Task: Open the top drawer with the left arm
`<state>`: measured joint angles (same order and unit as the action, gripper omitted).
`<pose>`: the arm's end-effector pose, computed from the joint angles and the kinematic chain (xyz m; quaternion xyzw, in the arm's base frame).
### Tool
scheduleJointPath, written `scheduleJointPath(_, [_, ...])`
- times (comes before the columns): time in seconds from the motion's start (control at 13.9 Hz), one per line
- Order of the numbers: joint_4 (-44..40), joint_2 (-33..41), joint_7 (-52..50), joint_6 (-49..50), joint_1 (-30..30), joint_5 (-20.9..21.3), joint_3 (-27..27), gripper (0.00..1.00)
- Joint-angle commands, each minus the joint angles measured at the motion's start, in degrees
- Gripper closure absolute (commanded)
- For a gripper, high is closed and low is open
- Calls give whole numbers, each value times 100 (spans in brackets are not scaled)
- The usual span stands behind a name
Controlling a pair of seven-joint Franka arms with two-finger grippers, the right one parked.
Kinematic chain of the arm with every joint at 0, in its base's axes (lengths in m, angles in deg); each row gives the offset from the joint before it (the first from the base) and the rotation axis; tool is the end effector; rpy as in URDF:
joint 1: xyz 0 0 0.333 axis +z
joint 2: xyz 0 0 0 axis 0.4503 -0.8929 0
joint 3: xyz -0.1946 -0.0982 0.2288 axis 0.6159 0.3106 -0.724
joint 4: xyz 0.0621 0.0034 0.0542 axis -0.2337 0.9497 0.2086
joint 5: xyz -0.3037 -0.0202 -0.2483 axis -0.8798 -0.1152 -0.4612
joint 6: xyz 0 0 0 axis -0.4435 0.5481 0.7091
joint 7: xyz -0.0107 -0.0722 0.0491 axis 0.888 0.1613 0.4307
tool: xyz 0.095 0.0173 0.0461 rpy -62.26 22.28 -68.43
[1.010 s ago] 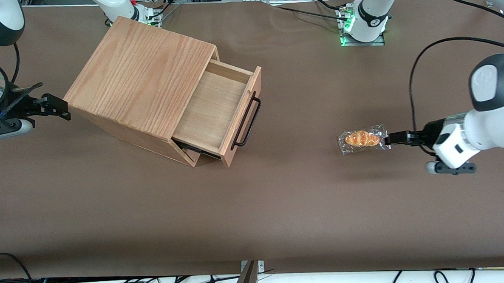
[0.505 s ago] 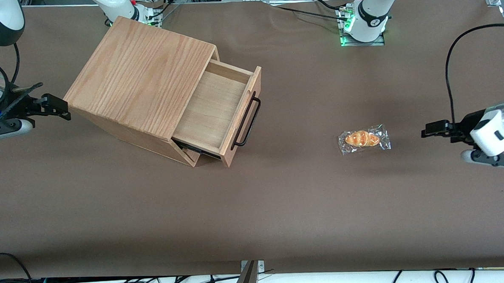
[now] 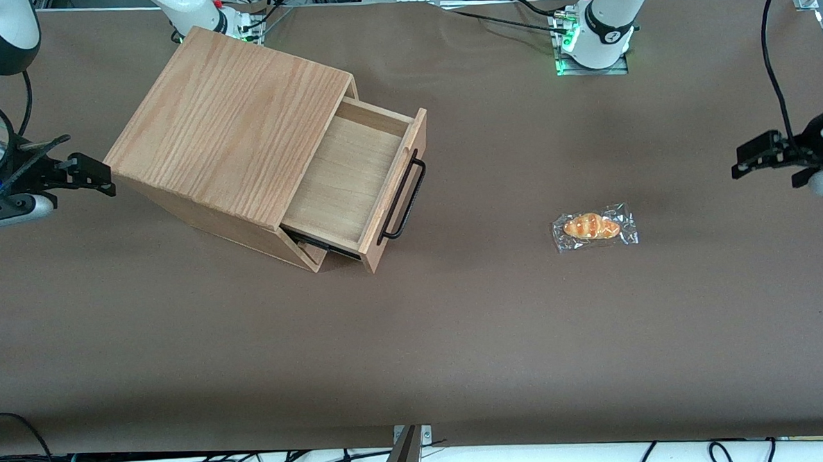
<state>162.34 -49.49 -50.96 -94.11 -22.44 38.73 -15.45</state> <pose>0.5863 0.0220 0.5967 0.9962 -0.0862 -0.0112 0.0097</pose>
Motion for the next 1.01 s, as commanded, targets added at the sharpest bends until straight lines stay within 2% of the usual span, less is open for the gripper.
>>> scheduleJointPath(0.0, [277, 429, 91, 151, -265, 222, -75, 0])
scheduleJointPath(0.94, [593, 711, -58, 73, -345, 178, -66, 0])
